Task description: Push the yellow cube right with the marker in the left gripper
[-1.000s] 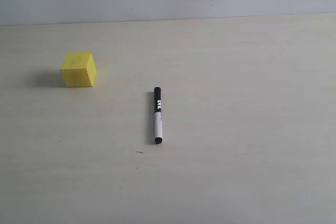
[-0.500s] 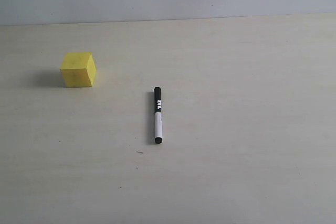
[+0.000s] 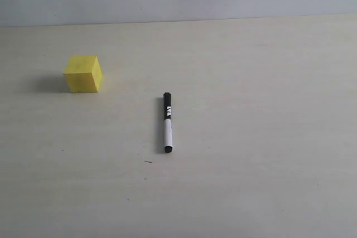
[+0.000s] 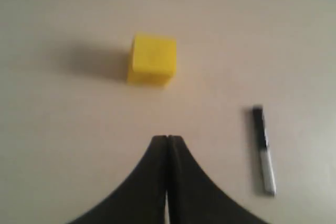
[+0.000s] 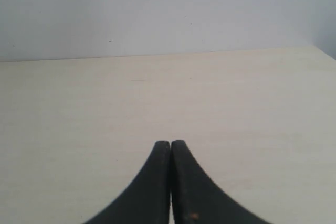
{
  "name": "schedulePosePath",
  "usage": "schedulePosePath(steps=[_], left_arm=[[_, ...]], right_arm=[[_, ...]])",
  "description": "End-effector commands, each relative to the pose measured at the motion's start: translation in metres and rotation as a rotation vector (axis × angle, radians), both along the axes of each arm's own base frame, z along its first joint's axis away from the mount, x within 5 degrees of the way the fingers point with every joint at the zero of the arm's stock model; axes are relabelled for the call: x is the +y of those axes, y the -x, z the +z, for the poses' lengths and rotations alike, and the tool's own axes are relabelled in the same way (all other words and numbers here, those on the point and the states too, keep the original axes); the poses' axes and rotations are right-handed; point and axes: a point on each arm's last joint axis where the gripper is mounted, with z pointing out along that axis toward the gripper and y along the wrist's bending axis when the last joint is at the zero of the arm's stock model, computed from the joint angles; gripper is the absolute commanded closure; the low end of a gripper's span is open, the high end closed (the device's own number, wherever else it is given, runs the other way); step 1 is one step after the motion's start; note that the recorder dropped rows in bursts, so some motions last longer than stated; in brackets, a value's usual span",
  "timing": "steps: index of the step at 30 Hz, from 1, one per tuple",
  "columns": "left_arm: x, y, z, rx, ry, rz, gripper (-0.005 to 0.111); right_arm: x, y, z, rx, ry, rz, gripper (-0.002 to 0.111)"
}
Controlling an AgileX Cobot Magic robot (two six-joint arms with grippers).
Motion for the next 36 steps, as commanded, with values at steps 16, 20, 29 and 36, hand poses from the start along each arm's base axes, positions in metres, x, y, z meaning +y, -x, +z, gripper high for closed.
schedulePosePath(steps=[16, 20, 29, 36], left_arm=[[-0.205, -0.058, -0.101, 0.445, -0.262, -0.429, 0.107], [-0.224, -0.072, -0.116, 0.455, -0.26, -0.423, 0.107], [-0.237, -0.086, -0.149, 0.546, -0.249, -0.313, 0.087], [-0.237, -0.086, -0.165, 0.593, -0.255, -0.265, 0.08]], right_arm=[[0.0, 0.0, 0.0, -0.012, 0.008, -0.005, 0.108], [0.0, 0.0, 0.0, -0.012, 0.008, -0.005, 0.108], [0.0, 0.0, 0.0, -0.012, 0.008, -0.005, 0.108], [0.0, 0.0, -0.001, -0.003, 0.008, -0.004, 0.108]])
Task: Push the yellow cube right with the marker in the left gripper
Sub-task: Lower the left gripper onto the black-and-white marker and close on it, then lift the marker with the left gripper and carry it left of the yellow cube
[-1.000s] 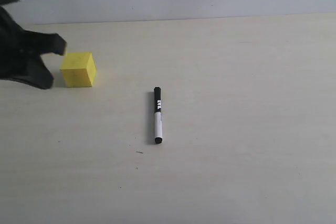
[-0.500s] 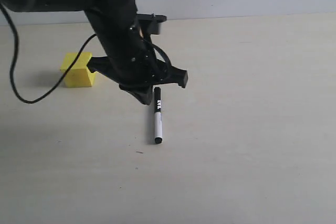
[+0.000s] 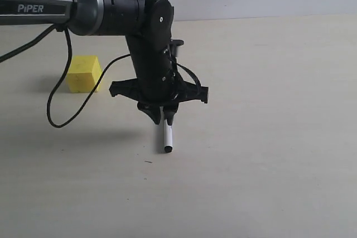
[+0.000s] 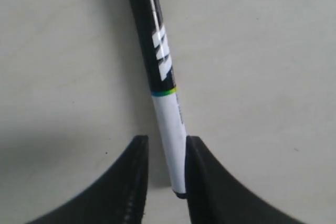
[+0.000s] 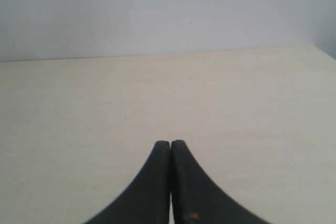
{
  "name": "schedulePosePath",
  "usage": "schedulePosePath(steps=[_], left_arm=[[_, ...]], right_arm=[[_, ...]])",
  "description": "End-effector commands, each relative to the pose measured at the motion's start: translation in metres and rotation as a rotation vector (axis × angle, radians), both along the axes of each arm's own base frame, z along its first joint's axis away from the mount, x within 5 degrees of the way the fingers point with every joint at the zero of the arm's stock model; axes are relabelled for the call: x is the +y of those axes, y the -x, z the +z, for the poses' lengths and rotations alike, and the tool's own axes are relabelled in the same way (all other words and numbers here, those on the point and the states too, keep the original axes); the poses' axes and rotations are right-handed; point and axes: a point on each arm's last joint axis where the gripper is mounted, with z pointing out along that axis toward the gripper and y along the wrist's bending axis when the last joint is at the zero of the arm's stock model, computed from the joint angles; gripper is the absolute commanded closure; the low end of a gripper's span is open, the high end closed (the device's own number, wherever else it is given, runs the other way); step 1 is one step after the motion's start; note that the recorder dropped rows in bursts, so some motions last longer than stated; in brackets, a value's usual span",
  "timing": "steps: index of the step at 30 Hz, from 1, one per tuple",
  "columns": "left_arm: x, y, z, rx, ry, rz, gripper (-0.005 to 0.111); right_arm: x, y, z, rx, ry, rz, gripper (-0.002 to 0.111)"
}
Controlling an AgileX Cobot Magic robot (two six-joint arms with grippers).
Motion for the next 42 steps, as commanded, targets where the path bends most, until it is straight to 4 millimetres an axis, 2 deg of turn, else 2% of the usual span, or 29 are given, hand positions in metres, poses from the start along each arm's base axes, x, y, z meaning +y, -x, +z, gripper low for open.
schedulePosePath(steps=[1, 13, 21, 23, 27, 31, 33, 36, 39, 42], left_arm=[[-0.002, 0.0, -0.005, 0.008, -0.007, 0.017, 0.08], [-0.005, -0.003, -0.027, 0.018, -0.013, 0.031, 0.08], [-0.006, -0.004, -0.028, 0.007, -0.002, 0.033, 0.08], [-0.006, -0.004, -0.028, 0.011, -0.008, 0.032, 0.085], [-0.005, -0.002, -0.028, 0.021, -0.021, 0.001, 0.107], [-0.004, -0.002, -0.027, 0.022, -0.029, -0.084, 0.107], [-0.003, -0.002, -0.018, -0.001, -0.02, -0.152, 0.107], [0.002, -0.003, 0.012, -0.056, 0.009, -0.25, 0.107], [0.018, -0.004, 0.057, -0.128, 0.039, -0.279, 0.107], [0.048, -0.002, 0.109, -0.198, 0.055, -0.299, 0.107]], right_arm=[[0.0, 0.0, -0.001, -0.003, 0.007, -0.004, 0.108], [0.0, 0.0, -0.001, -0.003, 0.007, -0.004, 0.108], [0.0, 0.0, -0.001, -0.003, 0.007, -0.004, 0.108], [0.0, 0.0, -0.001, -0.003, 0.007, -0.004, 0.108], [0.0, 0.0, -0.001, -0.003, 0.007, -0.004, 0.108], [0.0, 0.0, -0.001, -0.003, 0.007, -0.004, 0.108], [0.0, 0.0, -0.001, -0.003, 0.007, -0.004, 0.108], [0.0, 0.0, -0.001, -0.003, 0.007, -0.004, 0.108], [0.0, 0.0, -0.001, -0.003, 0.007, -0.004, 0.108], [0.0, 0.0, -0.001, -0.003, 0.007, -0.004, 0.108]])
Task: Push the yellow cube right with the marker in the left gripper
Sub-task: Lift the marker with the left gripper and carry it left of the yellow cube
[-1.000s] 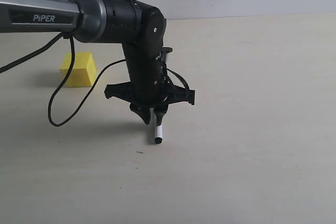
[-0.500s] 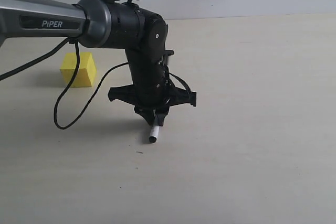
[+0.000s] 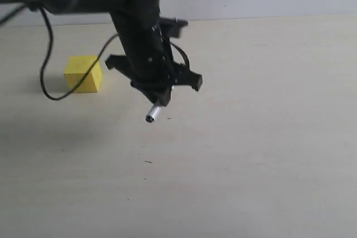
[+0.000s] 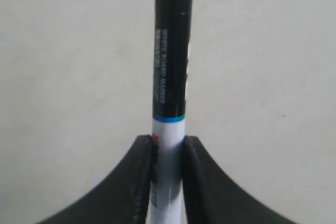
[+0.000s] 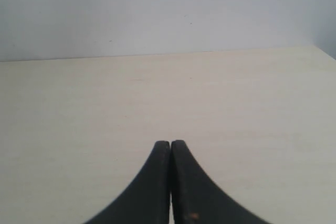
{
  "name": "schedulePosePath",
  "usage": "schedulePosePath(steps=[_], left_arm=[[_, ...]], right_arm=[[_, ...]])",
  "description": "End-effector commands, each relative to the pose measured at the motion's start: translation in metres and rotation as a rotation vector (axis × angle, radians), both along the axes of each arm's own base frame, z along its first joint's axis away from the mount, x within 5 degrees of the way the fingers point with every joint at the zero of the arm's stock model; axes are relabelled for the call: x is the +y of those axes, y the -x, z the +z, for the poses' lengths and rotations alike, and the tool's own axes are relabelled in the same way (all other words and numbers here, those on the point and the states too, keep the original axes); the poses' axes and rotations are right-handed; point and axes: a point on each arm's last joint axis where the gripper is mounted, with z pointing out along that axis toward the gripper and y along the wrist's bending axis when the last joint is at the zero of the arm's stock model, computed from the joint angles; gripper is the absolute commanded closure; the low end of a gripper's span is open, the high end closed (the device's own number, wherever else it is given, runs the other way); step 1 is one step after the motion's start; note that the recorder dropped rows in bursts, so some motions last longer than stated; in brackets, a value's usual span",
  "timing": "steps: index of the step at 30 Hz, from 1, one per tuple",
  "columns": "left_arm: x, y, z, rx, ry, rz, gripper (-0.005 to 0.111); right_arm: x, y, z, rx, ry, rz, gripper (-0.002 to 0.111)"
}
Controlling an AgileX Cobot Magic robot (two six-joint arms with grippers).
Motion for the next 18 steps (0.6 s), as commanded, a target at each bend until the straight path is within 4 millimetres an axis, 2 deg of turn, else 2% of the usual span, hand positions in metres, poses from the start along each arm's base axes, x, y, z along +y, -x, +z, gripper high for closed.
schedulePosePath(steps=[1, 4, 6, 7, 9, 10, 12, 13, 15, 18], left_arm=[[0.047, 0.005, 0.076, -0.103, 0.011, -0.031, 0.107], [0.1, 0.017, 0.109, -0.151, -0.075, -0.021, 0.107], [0.136, 0.023, 0.117, -0.191, -0.162, 0.025, 0.107], [0.162, 0.028, 0.122, -0.211, -0.203, 0.081, 0.107], [0.198, 0.034, 0.125, -0.232, -0.252, 0.186, 0.107], [0.223, 0.037, 0.125, -0.23, -0.273, 0.274, 0.107], [0.256, 0.04, 0.121, -0.21, -0.285, 0.398, 0.107], [0.284, 0.041, 0.114, -0.184, -0.3, 0.481, 0.107], [0.305, 0.037, 0.096, -0.144, -0.309, 0.422, 0.107], [0.305, 0.013, 0.073, -0.209, -0.331, 0.166, 0.107]], right_arm=[[0.0, 0.0, -0.001, -0.003, 0.007, -0.004, 0.108], [0.0, 0.0, -0.001, -0.003, 0.007, -0.004, 0.108], [0.0, 0.0, -0.001, -0.003, 0.007, -0.004, 0.108], [0.0, 0.0, -0.001, -0.003, 0.007, -0.004, 0.108], [0.0, 0.0, -0.001, -0.003, 0.007, -0.004, 0.108], [0.0, 0.0, -0.001, -0.003, 0.007, -0.004, 0.108], [0.0, 0.0, -0.001, -0.003, 0.007, -0.004, 0.108], [0.0, 0.0, -0.001, -0.003, 0.007, -0.004, 0.108], [0.0, 0.0, -0.001, -0.003, 0.007, -0.004, 0.108], [0.0, 0.0, -0.001, -0.003, 0.007, -0.004, 0.108]])
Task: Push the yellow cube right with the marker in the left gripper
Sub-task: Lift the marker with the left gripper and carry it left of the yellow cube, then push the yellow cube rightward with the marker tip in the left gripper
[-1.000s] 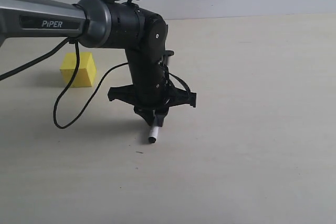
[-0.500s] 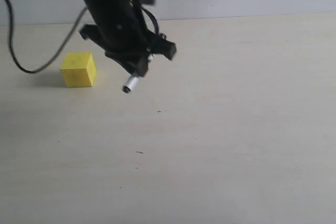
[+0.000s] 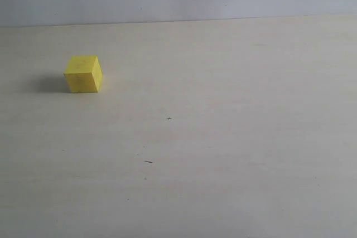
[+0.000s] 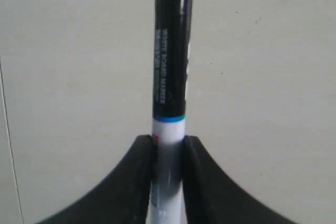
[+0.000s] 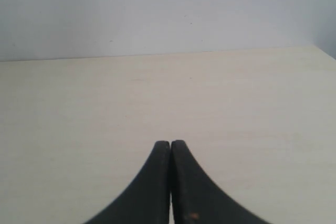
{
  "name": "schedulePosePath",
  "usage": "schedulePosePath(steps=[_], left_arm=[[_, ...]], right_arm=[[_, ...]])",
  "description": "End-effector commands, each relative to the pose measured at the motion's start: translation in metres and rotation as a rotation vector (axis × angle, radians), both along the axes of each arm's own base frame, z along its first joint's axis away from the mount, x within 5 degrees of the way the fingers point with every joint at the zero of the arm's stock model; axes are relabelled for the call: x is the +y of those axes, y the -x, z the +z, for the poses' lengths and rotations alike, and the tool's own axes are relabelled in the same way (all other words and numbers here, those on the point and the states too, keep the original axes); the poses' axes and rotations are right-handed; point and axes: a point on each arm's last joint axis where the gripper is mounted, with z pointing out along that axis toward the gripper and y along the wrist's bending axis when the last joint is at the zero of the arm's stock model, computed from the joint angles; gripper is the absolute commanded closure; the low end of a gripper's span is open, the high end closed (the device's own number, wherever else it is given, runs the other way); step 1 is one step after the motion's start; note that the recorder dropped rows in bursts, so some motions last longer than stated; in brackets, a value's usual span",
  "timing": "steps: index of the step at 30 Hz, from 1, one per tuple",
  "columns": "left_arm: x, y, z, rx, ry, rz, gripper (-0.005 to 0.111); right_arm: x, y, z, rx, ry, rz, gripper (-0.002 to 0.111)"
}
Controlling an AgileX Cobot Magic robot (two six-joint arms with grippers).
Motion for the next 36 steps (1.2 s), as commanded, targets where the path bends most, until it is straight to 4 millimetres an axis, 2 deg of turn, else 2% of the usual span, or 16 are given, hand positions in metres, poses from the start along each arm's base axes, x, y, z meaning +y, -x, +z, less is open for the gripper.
schedulePosePath(steps=[1, 2, 3, 4, 5, 7, 9, 11, 13, 17, 20, 27, 31, 33, 35, 36], left_arm=[[-0.003, -0.039, -0.03, -0.1, -0.041, -0.308, 0.107], [-0.003, -0.048, -0.036, -0.123, -0.063, -0.363, 0.107], [-0.002, -0.068, -0.05, -0.188, -0.134, -0.504, 0.107], [-0.001, -0.08, -0.055, -0.218, -0.204, -0.602, 0.107], [0.001, -0.096, -0.067, -0.202, -0.289, -0.735, 0.107], [0.002, -0.115, -0.09, -0.104, -0.371, -0.947, 0.107], [-0.006, -0.134, -0.11, -0.068, -0.38, -1.07, 0.107], [-0.009, -0.151, -0.115, -0.109, -0.33, -1.037, 0.107], [-0.008, -0.153, -0.118, -0.064, -0.299, -1.038, 0.107], [-0.009, -0.14, -0.13, 0.131, -0.225, -1.164, 0.107], [-0.009, -0.134, -0.133, 0.205, -0.182, -1.246, 0.107], [-0.002, -0.138, -0.135, 0.154, -0.195, -1.239, 0.107], [-0.003, -0.143, -0.158, 0.177, -0.208, -1.307, 0.107], [-0.013, -0.148, -0.164, 0.146, -0.218, -1.325, 0.107], [-0.053, -0.149, -0.164, 0.092, -0.191, -1.378, 0.107], [-0.063, -0.148, -0.163, 0.093, -0.204, -1.406, 0.107]], right_arm=[[0.0, 0.0, -0.001, -0.003, 0.007, -0.004, 0.108], [0.0, 0.0, -0.001, -0.003, 0.007, -0.004, 0.108], [0.0, 0.0, -0.001, -0.003, 0.007, -0.004, 0.108], [0.0, 0.0, -0.001, -0.003, 0.007, -0.004, 0.108], [0.0, 0.0, -0.001, -0.003, 0.007, -0.004, 0.108], [0.0, 0.0, 0.0, -0.014, 0.007, -0.005, 0.108], [0.0, 0.0, 0.0, -0.012, 0.007, -0.005, 0.108], [0.0, 0.0, 0.0, -0.012, 0.007, -0.005, 0.108], [0.0, 0.0, 0.0, -0.012, 0.007, -0.005, 0.108], [0.0, 0.0, 0.0, -0.012, 0.007, -0.005, 0.108], [0.0, 0.0, 0.0, -0.012, 0.007, -0.005, 0.108], [0.0, 0.0, 0.0, -0.012, 0.007, -0.005, 0.108], [0.0, 0.0, 0.0, -0.012, 0.007, -0.005, 0.108], [0.0, 0.0, 0.0, -0.012, 0.007, -0.005, 0.108], [0.0, 0.0, 0.0, -0.012, 0.007, -0.005, 0.108], [0.0, 0.0, 0.0, -0.012, 0.007, -0.005, 0.108]])
